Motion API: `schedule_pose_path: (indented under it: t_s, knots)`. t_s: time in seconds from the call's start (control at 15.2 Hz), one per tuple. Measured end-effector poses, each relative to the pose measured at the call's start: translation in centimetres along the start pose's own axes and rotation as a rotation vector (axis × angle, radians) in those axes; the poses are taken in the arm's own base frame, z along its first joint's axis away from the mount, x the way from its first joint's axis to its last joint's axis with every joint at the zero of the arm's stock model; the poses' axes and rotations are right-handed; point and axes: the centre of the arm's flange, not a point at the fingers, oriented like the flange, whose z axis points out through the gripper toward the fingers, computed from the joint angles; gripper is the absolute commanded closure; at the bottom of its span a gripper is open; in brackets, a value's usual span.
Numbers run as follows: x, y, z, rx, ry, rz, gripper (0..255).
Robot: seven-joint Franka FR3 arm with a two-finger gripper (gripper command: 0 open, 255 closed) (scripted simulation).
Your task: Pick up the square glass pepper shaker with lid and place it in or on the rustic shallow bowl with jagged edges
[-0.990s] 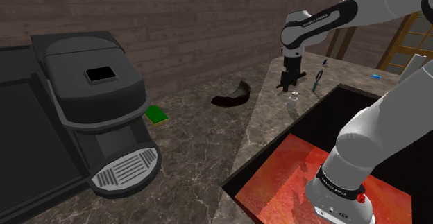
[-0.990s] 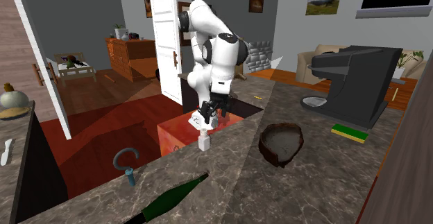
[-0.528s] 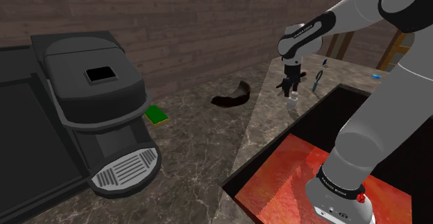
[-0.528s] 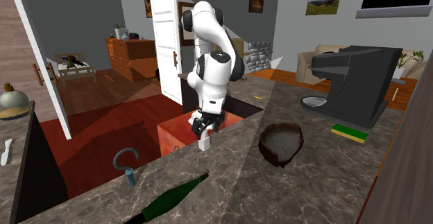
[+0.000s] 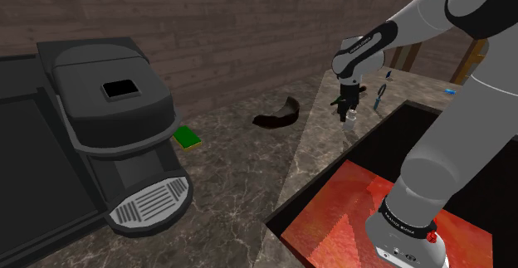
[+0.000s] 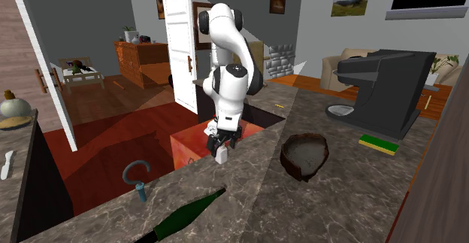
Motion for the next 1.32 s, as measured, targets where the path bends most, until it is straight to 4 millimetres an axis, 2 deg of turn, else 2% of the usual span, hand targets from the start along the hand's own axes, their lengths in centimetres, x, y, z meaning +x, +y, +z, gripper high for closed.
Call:
schedule_pose_path:
  t_s: [0.2,0.26,0.92,1.32]
  knots:
    - [0.0,0.0,0.1,0.0,0.0,0.0,0]
    - [0.0,0.0,0.1,0.0,0.0,0.0,255]
    - [0.0,0.0,0.0,0.0,0.001,0.0,255]
    - [-0.5,0.1,-2.6,0.0,0.001,0.0,255]
